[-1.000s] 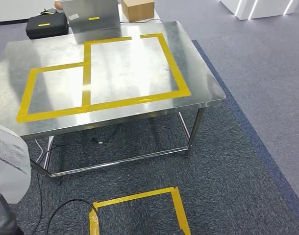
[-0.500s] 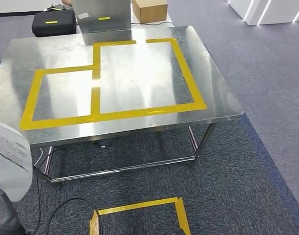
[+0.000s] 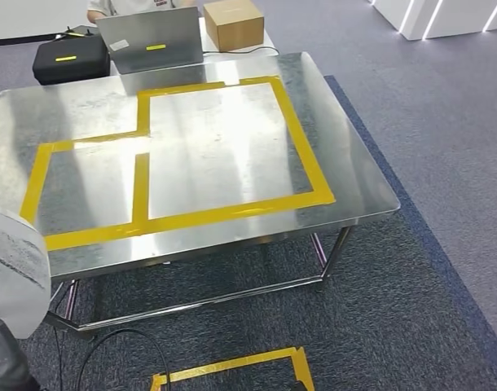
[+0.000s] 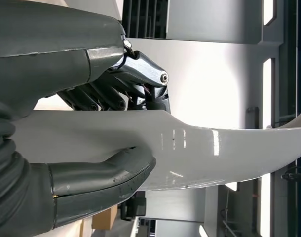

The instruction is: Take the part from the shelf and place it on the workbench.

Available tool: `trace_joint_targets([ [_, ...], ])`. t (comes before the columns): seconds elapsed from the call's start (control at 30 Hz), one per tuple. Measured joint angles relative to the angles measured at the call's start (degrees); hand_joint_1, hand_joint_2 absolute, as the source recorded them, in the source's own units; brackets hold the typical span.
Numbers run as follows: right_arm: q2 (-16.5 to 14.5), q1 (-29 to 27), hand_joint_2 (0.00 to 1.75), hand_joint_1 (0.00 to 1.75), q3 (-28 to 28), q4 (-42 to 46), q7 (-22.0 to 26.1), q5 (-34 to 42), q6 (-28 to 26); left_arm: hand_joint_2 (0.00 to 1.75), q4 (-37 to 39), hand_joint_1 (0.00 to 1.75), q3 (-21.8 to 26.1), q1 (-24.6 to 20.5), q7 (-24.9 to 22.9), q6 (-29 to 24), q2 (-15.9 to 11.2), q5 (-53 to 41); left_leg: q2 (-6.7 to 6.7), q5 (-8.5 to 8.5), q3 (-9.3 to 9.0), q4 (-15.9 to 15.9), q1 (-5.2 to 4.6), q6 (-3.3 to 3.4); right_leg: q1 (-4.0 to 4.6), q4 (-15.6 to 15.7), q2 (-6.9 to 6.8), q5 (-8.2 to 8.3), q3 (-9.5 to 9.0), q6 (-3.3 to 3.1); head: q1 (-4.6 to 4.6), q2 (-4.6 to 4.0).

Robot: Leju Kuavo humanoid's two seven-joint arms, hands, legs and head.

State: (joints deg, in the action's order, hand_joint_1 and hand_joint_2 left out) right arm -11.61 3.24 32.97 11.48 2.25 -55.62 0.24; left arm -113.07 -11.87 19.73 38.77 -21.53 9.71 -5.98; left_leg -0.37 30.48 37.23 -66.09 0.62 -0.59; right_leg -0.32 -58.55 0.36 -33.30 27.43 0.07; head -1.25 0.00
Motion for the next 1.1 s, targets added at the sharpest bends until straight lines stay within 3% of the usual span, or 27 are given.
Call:
trace_joint_targets([
  [0.07, -0.01, 0.04, 0.0, 0.0, 0.03, -0.03, 0.04, -0.03, 0.01, 1.75, 0.04, 1.75, 0.01, 0.11, 0.0, -0.37, -0.07, -0.52, 0.24, -2.97, -0.56, 3.66, -0.27, 0.67, 0.1, 0.13, -0.03, -0.94, -0.55, 0.57, 0.09, 0.0],
  [0.17, -0.02, 0.21, 0.0, 0.0, 0.19, 0.01, 0.11, -0.09, 0.02, 1.75, 0.3, 1.75, 0.03, 0.41, 0.0, -2.38, -0.22, -4.38, 0.31, -3.34, -1.1, 4.5, -0.43, 1.65, 0.15, 0.83, -0.1, -1.55, -1.33, 1.51, 0.07, 0.0],
  [0.23, -0.01, 0.39, 0.0, 0.0, 0.31, 0.07, 0.19, -0.2, 0.02, 1.75, 0.89, 1.75, 0.09, 0.53, 0.0, -4.85, -0.37, -9.46, 0.34, -3.22, -2.02, 5.59, -0.16, 2.1, 0.15, -1.07, -0.18, -2.78, -0.76, 2.04, -0.11, 0.0],
  [0.27, 0.01, 0.43, 0.0, 0.0, 0.34, 0.1, 0.2, -0.3, 0.04, 1.75, 1.4, 1.75, 0.2, 0.59, -0.02, -6.24, -0.47, -12.46, 0.39, -3.13, -2.48, 6.04, -0.05, 2.34, 0.12, -3.98, -0.2, -3.92, 1.01, 2.25, -0.25, 0.0],
  [0.33, 0.02, 0.44, 0.0, 0.0, 0.42, 0.1, 0.22, -0.51, 0.16, 1.75, 2.82, 1.75, 0.74, 0.69, -0.14, -8.67, -0.79, -18.07, 0.42, -2.78, -2.92, 6.37, -0.07, 2.78, 0.08, -12.11, -0.23, -5.9, 6.44, 2.56, -0.45, 0.0],
  [0.37, 0.02, 0.42, 0.0, 0.0, 0.5, 0.1, 0.22, -0.6, 0.22, 1.75, 3.57, 1.75, 1.1, 0.78, -0.22, -9.52, -1.0, -20.1, 0.38, -2.53, -3.12, 6.38, -0.09, 2.93, 0.08, -14.98, -0.23, -5.89, 8.91, 2.63, -0.46, 0.0],
  [0.4, 0.02, 0.4, 0.0, 0.0, 0.59, 0.1, 0.21, -0.64, 0.27, 1.75, 4.23, 1.75, 1.45, 0.87, -0.28, -10.05, -1.19, -21.31, 0.32, -2.25, -3.41, 6.38, -0.11, 3.01, 0.09, -15.83, -0.23, -4.76, 10.45, 2.64, -0.49, 0.0],
  [0.47, 0.02, 0.4, 0.0, 0.0, 0.74, 0.1, 0.21, -0.69, 0.31, 1.75, 5.17, 1.75, 1.96, 0.97, -0.32, -10.46, -1.48, -21.98, 0.16, -1.6, -4.37, 6.39, -0.12, 2.93, 0.12, -11.06, -0.22, 0.46, 10.12, 2.37, -0.52, 0.0],
  [0.53, 0.05, 0.42, 0.0, 0.0, 0.79, 0.1, 0.21, -0.76, 0.34, 1.75, 5.84, 1.75, 2.32, 0.96, -0.49, -10.9, -1.68, -22.74, 0.03, -0.94, -5.1, 6.36, -0.22, 2.55, 0.27, -4.13, -0.2, 4.44, 7.73, 1.79, -0.48, 0.0],
  [0.6, 0.08, 0.47, 0.0, 0.0, 0.8, 0.1, 0.21, -0.99, 0.4, 1.75, 6.43, 1.75, 2.74, 0.92, -1.84, -12.29, -1.91, -26.3, 0.0, -0.68, -5.17, 6.41, -0.32, 1.93, 0.49, -1.04, -0.15, 4.68, 6.22, 1.24, -0.43, 0.01],
  [0.7, 0.04, 0.45, 0.0, 0.0, 0.84, 0.1, 0.35, -1.69, 0.74, 1.75, 8.08, 1.75, 3.89, 0.12, -6.96, -15.58, -3.16, -37.26, 0.05, -0.44, -5.19, 6.39, -0.35, 1.03, 0.17, 0.22, -0.11, 4.65, 5.51, 0.53, -0.38, 0.01],
  [0.73, 0.02, 0.46, 0.0, 0.0, 0.85, 0.1, 0.46, -2.02, 0.89, 1.75, 9.02, 1.75, 4.43, -0.52, -8.76, -16.18, -3.97, -40.61, 0.06, 0.36, -4.78, 5.27, -0.35, 0.69, -0.04, 0.58, -0.21, 4.77, 5.23, 0.3, -0.28, 0.01],
  [0.83, 0.0, 0.48, 0.0, 0.0, 0.86, 0.1, 0.79, -3.14, 1.35, 1.75, 13.02, 1.75, 6.26, -3.37, -13.02, -16.3, -7.1, -47.74, 0.11, 4.86, -0.44, -3.96, -0.04, -0.3, -0.21, 0.95, -0.56, 4.71, 4.71, -0.2, -0.04, 0.0],
  [0.87, 0.0, 0.48, 0.0, 0.0, 0.86, 0.1, 0.84, -3.57, 1.49, 1.75, 14.66, 1.75, 6.79, -4.63, -14.18, -16.04, -8.18, -49.51, 0.11, 5.68, 1.05, -6.84, 0.09, -0.52, -0.21, 0.93, -0.61, 4.65, 4.67, -0.27, -0.03, 0.0],
  [0.9, 0.0, 0.48, 0.0, 0.0, 0.85, 0.1, 0.87, -4.1, 1.64, 1.75, 16.58, 1.75, 7.27, -6.22, -15.55, -15.54, -9.39, -51.56, 0.12, 5.38, 1.75, -7.97, 0.21, -0.69, -0.21, 0.92, -0.62, 4.61, 4.6, -0.29, -0.03, 0.0],
  [0.93, 0.0, 0.5, 0.0, 0.0, 0.85, 0.1, 0.89, -4.66, 1.8, 1.75, 18.71, 1.75, 7.65, -8.2, -17.01, -14.87, -10.64, -53.77, 0.13, 3.95, 1.44, -6.91, 0.33, -0.8, -0.22, 0.91, -0.62, 4.58, 4.51, -0.27, -0.03, 0.0],
  [1.03, 0.0, 0.61, 0.0, 0.0, 0.8, 0.1, 0.9, -6.0, 2.2, 1.75, 26.06, 1.75, 8.14, -15.38, -20.17, -12.73, -14.08, -58.2, 0.14, -1.71, -3.03, 3.58, 0.61, -0.81, -0.11, 0.74, -0.55, 4.42, 4.28, 0.11, -0.02, 0.0],
  [1.1, 0.0, 0.7, 0.0, 0.0, 0.78, 0.11, 0.92, -6.37, 2.36, 1.75, 30.28, 1.75, 8.19, -19.14, -20.74, -12.09, -15.56, -58.62, 0.12, -2.35, -4.33, 6.91, 0.46, -0.39, 0.1, 0.63, -0.36, 4.48, 4.53, 0.7, -0.03, 0.0],
])
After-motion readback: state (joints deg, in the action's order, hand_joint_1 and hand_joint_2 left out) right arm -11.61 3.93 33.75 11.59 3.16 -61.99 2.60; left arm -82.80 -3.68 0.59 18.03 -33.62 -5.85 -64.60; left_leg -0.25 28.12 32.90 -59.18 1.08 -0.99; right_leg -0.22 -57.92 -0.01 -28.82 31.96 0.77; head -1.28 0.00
